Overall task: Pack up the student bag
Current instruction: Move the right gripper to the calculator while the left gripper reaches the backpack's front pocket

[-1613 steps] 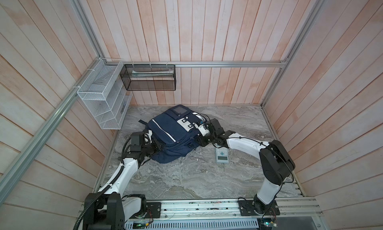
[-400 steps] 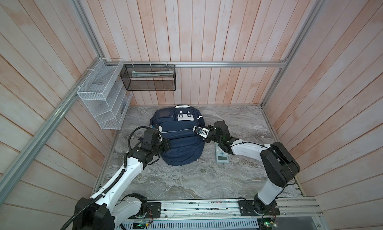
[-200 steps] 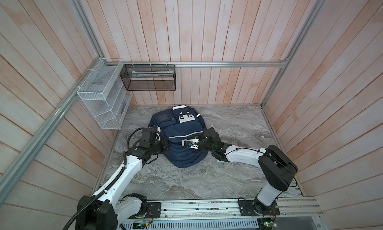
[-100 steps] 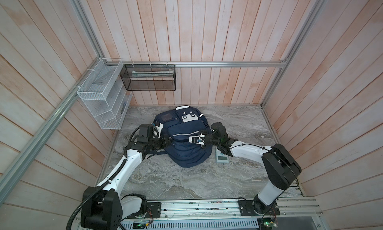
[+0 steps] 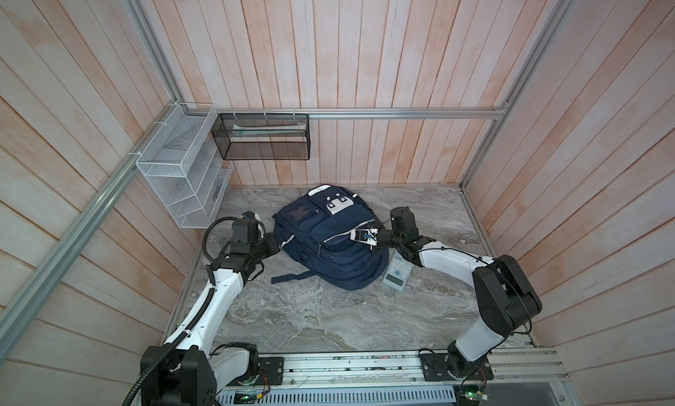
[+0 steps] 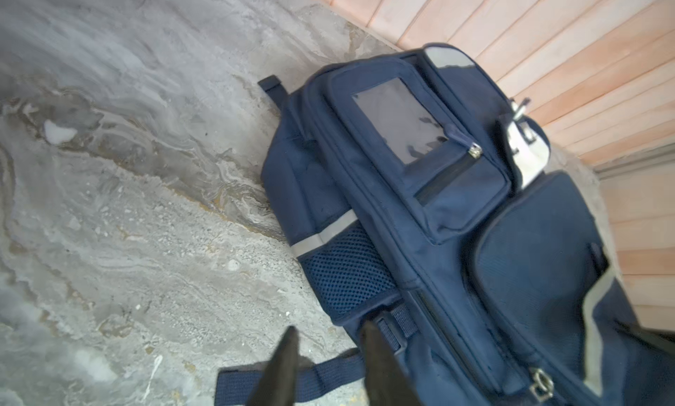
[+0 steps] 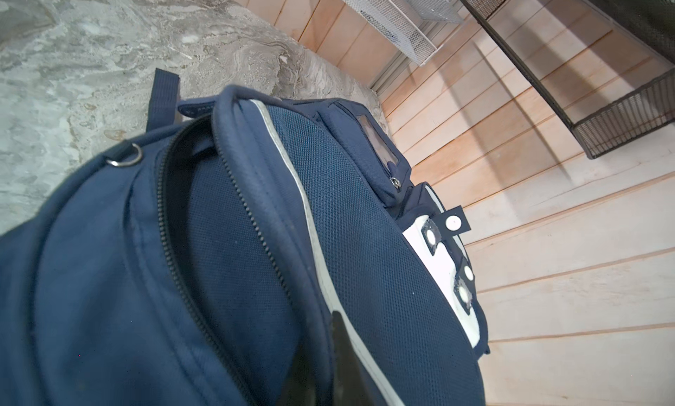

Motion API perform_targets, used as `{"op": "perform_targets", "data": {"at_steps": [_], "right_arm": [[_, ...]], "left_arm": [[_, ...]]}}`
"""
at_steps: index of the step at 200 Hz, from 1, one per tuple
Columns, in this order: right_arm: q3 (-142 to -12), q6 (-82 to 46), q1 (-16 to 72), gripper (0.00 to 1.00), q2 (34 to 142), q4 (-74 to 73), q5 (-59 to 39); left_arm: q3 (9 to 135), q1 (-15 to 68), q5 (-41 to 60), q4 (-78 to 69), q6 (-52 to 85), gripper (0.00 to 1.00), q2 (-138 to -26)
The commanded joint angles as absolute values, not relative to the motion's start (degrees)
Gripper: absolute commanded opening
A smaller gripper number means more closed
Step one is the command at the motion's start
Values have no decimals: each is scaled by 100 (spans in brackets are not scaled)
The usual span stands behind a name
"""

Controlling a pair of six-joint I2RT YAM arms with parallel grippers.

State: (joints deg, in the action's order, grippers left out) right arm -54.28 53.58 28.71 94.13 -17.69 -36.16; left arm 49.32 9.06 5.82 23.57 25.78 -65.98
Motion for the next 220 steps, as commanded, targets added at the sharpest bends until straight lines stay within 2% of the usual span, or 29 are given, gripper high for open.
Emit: {"op": "perform_targets", "data": {"at_steps": [1, 12, 27, 46, 65, 85, 96, 111, 134, 165, 179, 187, 197, 220], "right_arm": [[-5044, 4152, 2893, 36, 9008, -2537, -3115], [-4837, 3398, 2909, 49, 8793, -2972, -2754], [-4638, 2836, 2909, 54, 8412, -2958, -2401], [-4392, 1787, 2916, 61, 7860, -2870, -1705], [-4183, 355, 2906, 88, 7361, -2502, -587], [-4168, -1142, 2767, 98, 7030, -1298, 188], [-4145, -1937, 2595, 98, 6979, -604, 460], [-4091, -2525, 2190, 98, 7033, 119, 142], [-3656, -3036, 1700, 98, 7084, 488, -197], [-3276, -3359, 1667, 98, 7265, 566, 74], [-3275, -3381, 1676, 98, 7454, 568, -95], [-3315, -3468, 1690, 98, 7602, 580, -202], [-3383, -3518, 1724, 98, 7774, 588, -236], [-3572, -3577, 1872, 98, 8172, 716, 97]], "left_arm": [[5335, 1813, 170, 2086, 2139, 56, -6437], [5434, 2359, -67, 1901, 1883, 63, -6542], [5634, 2915, -211, 1736, 1429, 68, -6858], [6076, 3373, -133, 1894, 963, 68, -7483], [6418, 3921, -694, 2059, 530, 69, -8021], [6596, 4228, -938, 2083, 476, 69, -8279], [6549, 4350, -908, 1847, 475, 73, -8326], [6606, 4424, -970, 1741, 215, 88, -8573], [6947, 4489, -1382, 2174, -169, 89, -9133], [7011, 4552, -1554, 2124, -357, 89, -9396], [7113, 4557, -1936, 2097, -376, 89, -9589], [7266, 4556, -2232, 2198, -346, 83, -9745], [7464, 4562, -2478, 2359, -248, 71, -9887], [7606, 4548, -2400, 2373, -96, 21, -9915]]}}
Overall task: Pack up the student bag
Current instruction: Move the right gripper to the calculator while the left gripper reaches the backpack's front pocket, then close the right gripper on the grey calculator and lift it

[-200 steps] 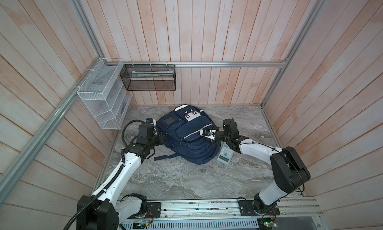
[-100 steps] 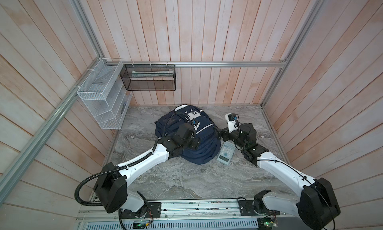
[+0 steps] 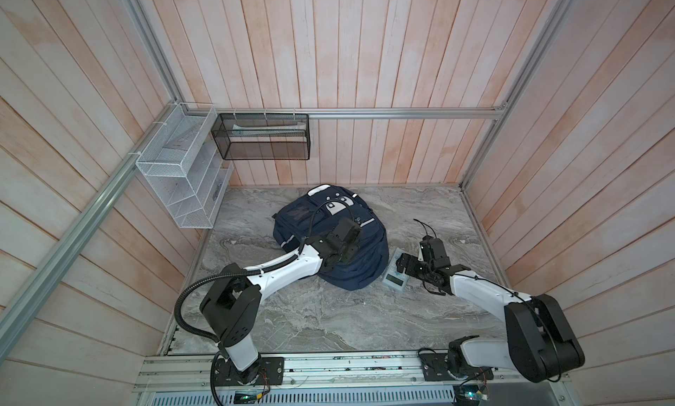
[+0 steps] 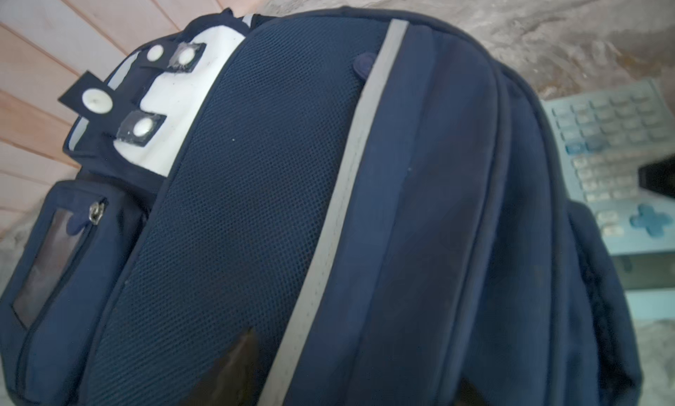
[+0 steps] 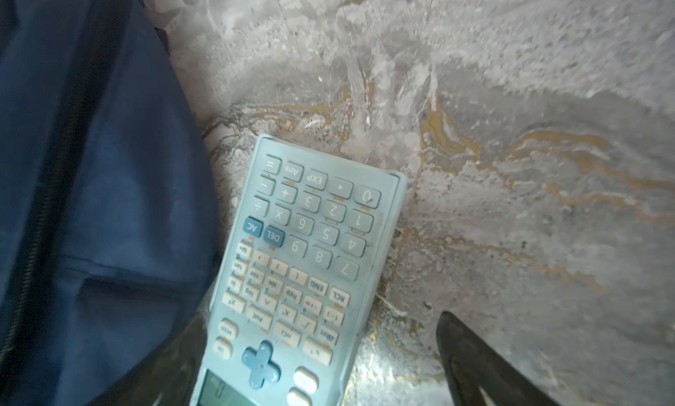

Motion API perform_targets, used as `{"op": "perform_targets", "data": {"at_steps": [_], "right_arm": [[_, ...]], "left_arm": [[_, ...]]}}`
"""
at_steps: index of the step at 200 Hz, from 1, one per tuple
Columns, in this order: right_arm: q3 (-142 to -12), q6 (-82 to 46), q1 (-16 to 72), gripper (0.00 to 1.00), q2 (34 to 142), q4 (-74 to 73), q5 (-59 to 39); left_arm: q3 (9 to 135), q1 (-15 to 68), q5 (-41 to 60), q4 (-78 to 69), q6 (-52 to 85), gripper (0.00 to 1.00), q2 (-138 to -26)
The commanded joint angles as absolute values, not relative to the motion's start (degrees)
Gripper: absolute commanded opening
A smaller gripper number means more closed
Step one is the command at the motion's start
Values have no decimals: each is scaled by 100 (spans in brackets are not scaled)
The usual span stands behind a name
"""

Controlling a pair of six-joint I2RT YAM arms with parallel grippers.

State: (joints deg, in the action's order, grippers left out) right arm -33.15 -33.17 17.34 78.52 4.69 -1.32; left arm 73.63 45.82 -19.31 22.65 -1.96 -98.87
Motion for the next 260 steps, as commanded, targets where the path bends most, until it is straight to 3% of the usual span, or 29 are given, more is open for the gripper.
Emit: {"op": "perform_targets", "data": {"at_steps": [1, 8, 17, 53, 69, 94, 121, 174, 212, 230, 260], "right_arm": [[-3579, -3577, 1881, 98, 8190, 723, 128], [-3651, -3582, 1918, 98, 8334, 739, 198], [-3747, -3586, 1943, 98, 8519, 697, 134], [-4161, -3595, 2188, 98, 9143, 592, 170], [-4412, -3569, 2365, 97, 9426, 1002, 678], [-4852, -3493, 2531, 87, 9957, 1893, 1425], [-4919, -3343, 2406, 74, 10215, 2135, 1461], [-4764, -3173, 2251, 75, 9992, 2140, 1253], [-5297, -3044, 2556, 92, 10665, 2586, 1372], [-5406, -2959, 2528, 90, 10766, 2707, 1384], [-5417, -2824, 2348, 75, 10626, 2813, 1224]], "left_arm": [[7604, 4542, -2400, 2382, -79, 20, -9915], [7635, 4536, -2383, 2416, -12, 8, -9899], [7646, 4515, -2374, 2446, 75, 0, -9860], [7521, 4298, -1965, 2495, 327, 0, -9483], [7416, 4135, -1634, 2491, 571, 0, -9260], [7305, 3923, -1081, 2517, 993, 0, -8901], [7231, 3902, -950, 2619, 1277, 0, -8527], [7146, 3885, -809, 2847, 1680, 0, -8275], [7089, 3875, -577, 2883, 1819, 0, -8148], [7067, 3869, -508, 2874, 1862, 0, -8139], [7012, 3860, -486, 2857, 1945, 0, -8077]]}}
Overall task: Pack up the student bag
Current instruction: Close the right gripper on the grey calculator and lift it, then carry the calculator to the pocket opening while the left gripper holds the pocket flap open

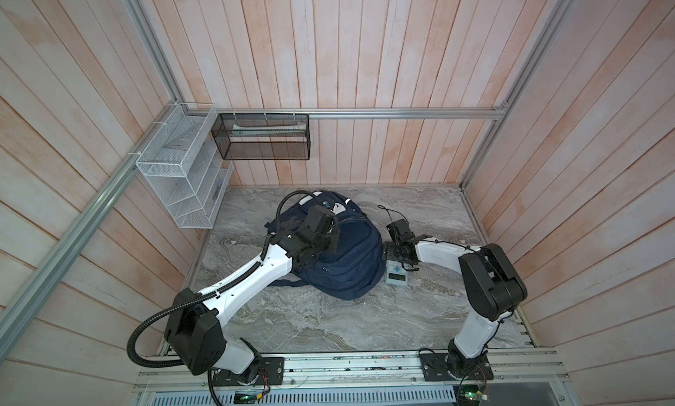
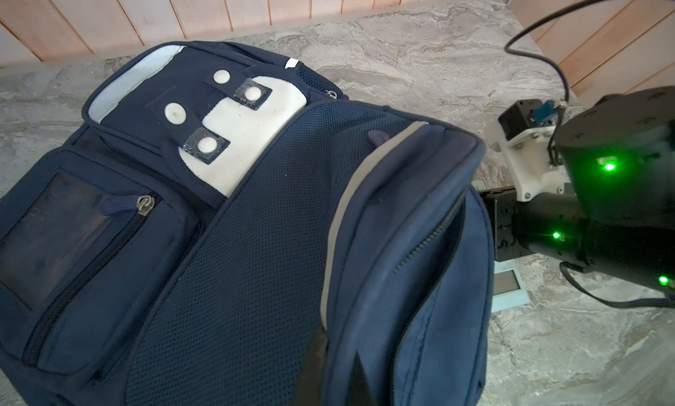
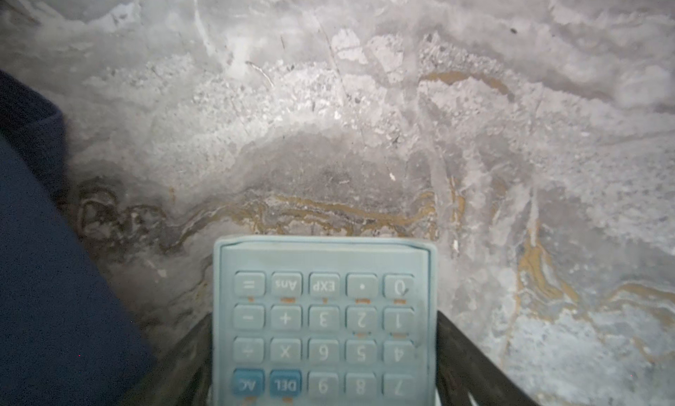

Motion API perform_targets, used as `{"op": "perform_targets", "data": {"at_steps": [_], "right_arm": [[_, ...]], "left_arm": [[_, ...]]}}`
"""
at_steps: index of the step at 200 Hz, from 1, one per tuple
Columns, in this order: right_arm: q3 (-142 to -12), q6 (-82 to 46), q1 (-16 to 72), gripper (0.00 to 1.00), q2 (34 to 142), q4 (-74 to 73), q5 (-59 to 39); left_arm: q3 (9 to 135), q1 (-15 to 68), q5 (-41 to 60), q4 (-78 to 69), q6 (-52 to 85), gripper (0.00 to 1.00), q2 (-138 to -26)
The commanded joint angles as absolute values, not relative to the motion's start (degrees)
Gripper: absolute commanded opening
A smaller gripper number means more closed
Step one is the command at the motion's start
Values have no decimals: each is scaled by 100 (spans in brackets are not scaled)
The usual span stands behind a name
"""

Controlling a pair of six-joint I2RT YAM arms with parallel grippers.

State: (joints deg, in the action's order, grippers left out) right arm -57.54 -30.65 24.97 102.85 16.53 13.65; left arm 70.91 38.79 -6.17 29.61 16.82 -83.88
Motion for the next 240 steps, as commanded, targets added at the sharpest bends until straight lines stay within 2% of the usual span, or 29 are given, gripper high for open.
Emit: {"op": "perform_targets", "data": {"at_steps": [1, 22, 73, 106, 153, 205, 240], "right_arm": [[-5411, -2822, 2339, 74, 10608, 2813, 1227], [-5312, -2736, 2179, 69, 10164, 2747, 1047], [-5460, -2625, 1959, 62, 9138, 2801, 669], [-5734, -2662, 1977, 59, 8839, 2761, 190], [-6250, -2858, 2111, 57, 8555, 2686, -579], [-7604, -3048, 2697, 56, 9224, 2747, -1000], [-8588, -3110, 2751, 56, 10128, 3084, -834]], "left_arm": [[7004, 3859, -480, 2848, 1953, 0, -8077], [6912, 3841, -286, 2704, 2145, 0, -8060], [6824, 3841, 237, 2231, 2422, 0, -8502], [6930, 3841, 823, 1898, 2604, 0, -8889], [7074, 3840, 1145, 1659, 2802, 0, -9310], [7469, 3877, 2108, 941, 3564, 0, -9380], [7770, 3835, 1910, 1010, 3639, 0, -9192]]}}
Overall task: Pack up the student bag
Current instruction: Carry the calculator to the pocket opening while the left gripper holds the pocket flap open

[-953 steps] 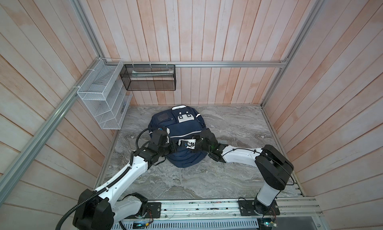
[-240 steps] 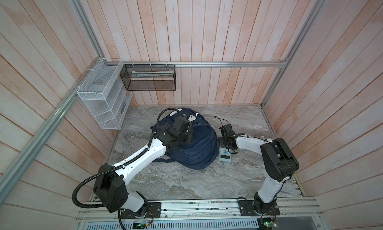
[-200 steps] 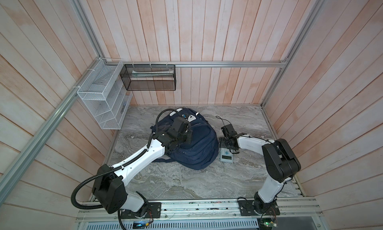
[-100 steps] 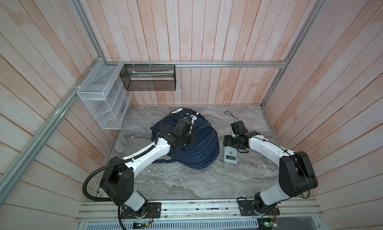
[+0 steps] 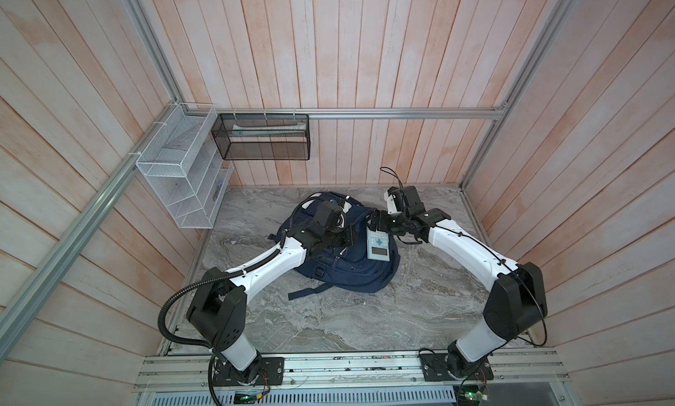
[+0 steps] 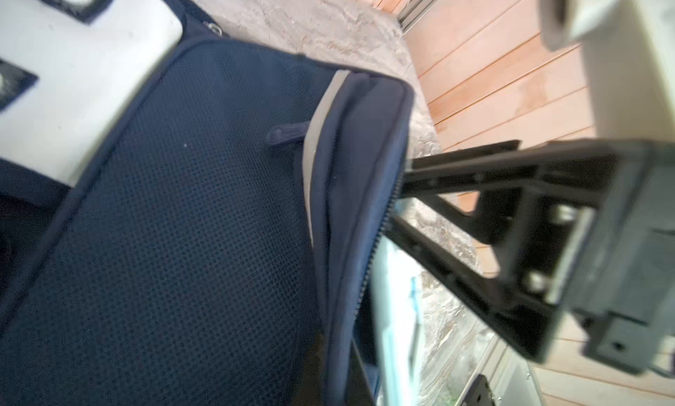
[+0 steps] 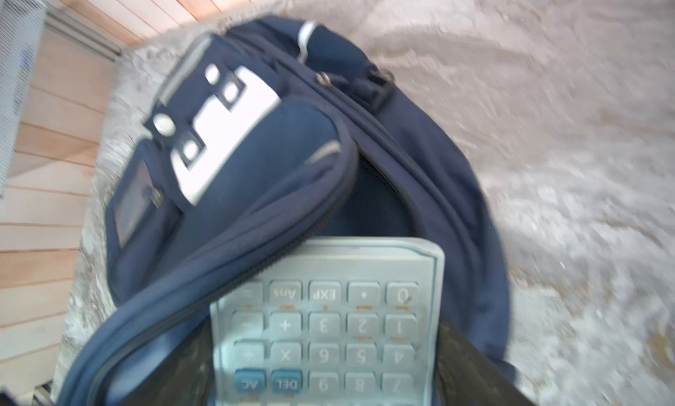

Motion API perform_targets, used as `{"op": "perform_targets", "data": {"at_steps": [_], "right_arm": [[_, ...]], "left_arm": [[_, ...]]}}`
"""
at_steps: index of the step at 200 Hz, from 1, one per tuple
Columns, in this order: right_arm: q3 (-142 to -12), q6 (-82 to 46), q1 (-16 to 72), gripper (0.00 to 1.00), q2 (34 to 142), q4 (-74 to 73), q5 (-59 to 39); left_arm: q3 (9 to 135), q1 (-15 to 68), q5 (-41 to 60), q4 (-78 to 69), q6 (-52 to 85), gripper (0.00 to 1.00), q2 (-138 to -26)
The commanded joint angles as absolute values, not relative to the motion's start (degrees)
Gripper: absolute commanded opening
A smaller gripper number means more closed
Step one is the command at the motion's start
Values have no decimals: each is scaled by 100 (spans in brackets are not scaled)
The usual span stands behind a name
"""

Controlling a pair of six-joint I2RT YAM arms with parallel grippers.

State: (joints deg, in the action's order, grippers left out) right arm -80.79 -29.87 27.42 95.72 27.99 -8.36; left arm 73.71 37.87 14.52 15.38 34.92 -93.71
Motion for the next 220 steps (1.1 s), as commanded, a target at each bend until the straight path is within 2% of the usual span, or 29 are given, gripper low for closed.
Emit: {"op": "perform_targets", "data": {"at_steps": [1, 22, 57, 75, 87, 112, 149, 171, 201, 220], "right_arm": [[-8614, -3115, 2751, 56, 10162, 3106, -826], [-9042, -3166, 2737, 60, 10586, 3364, -719], [-9169, -3363, 2792, 67, 10826, 3257, -1179], [-9153, -3350, 2777, 74, 10907, 3393, -1107], [-9093, -3475, 2722, 76, 10920, 3270, -1113], [-9374, -3537, 2738, 89, 11050, 3231, -1291], [-8983, -3625, 2729, 98, 10802, 2945, -1486], [-8758, -3629, 2699, 98, 10682, 2877, -1494], [-8112, -3749, 2698, 79, 10457, 2446, -1800], [-7972, -3774, 2705, 74, 10395, 2327, -1994]], "left_arm": [[7774, 3833, 1904, 1015, 3639, 0, -9184], [7697, 3810, 1778, 925, 3723, 0, -9057], [7427, 3812, 1504, 686, 3841, 0, -9026], [7447, 3805, 1127, 701, 3730, 0, -8932], [7482, 3810, 1218, 668, 3731, 0, -8958], [7445, 4073, 1169, 659, 3741, 0, -9059], [7306, 4072, 1117, 676, 3779, 0, -9183], [7226, 4034, 1182, 584, 3832, 0, -9195], [7216, 4030, 1219, 581, 3863, 0, -9268], [7243, 4034, 1248, 594, 3859, 0, -9286]]}}
